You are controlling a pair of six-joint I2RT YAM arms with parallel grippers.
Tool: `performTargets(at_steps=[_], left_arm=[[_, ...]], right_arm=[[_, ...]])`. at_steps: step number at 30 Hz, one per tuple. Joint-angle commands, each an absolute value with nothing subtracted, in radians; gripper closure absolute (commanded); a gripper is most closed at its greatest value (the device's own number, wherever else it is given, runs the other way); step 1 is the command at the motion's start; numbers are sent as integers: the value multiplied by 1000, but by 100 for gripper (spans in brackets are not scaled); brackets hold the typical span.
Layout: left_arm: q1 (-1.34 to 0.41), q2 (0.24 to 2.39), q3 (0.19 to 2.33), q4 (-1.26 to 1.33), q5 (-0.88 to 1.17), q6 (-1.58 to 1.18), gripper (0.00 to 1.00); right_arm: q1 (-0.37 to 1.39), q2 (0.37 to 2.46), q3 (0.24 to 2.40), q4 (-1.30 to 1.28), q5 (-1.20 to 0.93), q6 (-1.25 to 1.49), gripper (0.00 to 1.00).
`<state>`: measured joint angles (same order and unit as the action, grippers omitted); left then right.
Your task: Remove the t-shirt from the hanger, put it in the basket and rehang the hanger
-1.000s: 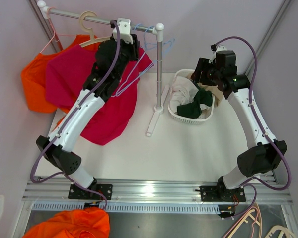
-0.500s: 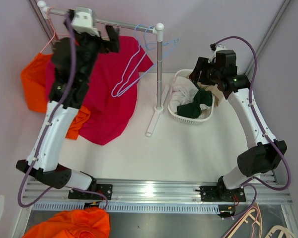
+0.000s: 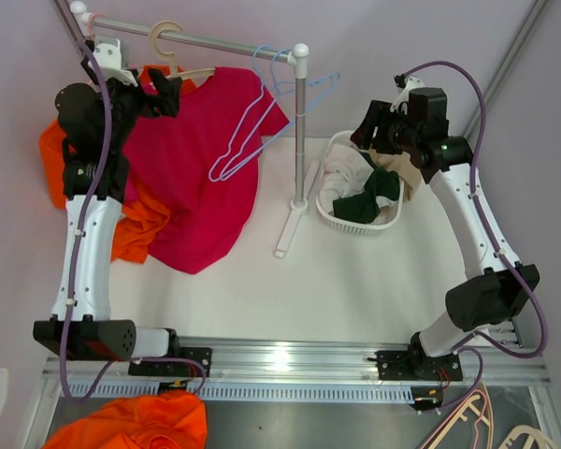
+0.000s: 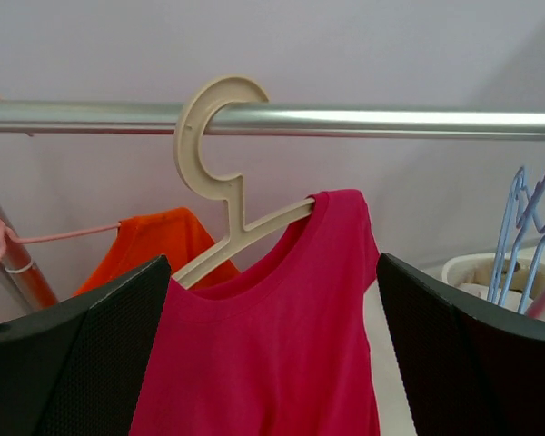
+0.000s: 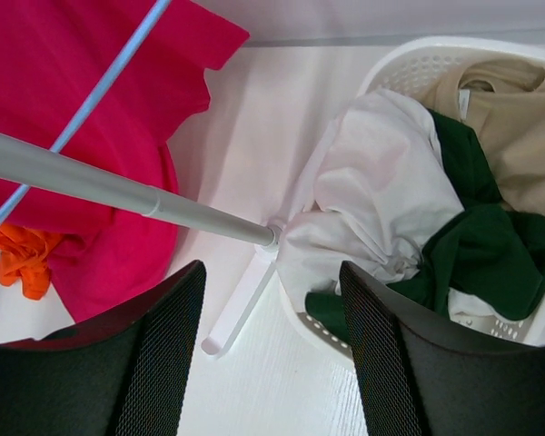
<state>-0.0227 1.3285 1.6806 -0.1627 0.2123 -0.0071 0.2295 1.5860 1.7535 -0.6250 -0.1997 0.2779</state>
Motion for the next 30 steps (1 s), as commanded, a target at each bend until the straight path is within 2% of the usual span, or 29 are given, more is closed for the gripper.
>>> performTargets(at_steps=[1, 5, 17, 27, 30], left_arm=[[66, 1359, 1722, -147, 435, -106, 1], [103, 1439, 1773, -147, 476, -123, 0], [107, 1657, 2040, -218, 491, -43, 2], [107, 1788, 2180, -273, 407, -23, 16], [107, 1833, 2224, -291, 425, -32, 26]], right_arm=[[226, 1609, 1856, -632, -233, 264, 35], [216, 1651, 1937, -667, -245, 250, 34], [178, 1686, 1954, -647, -278, 244, 33], [173, 1724, 1967, -632, -295, 256, 32], [172, 1733, 1979, -634, -301, 262, 32]])
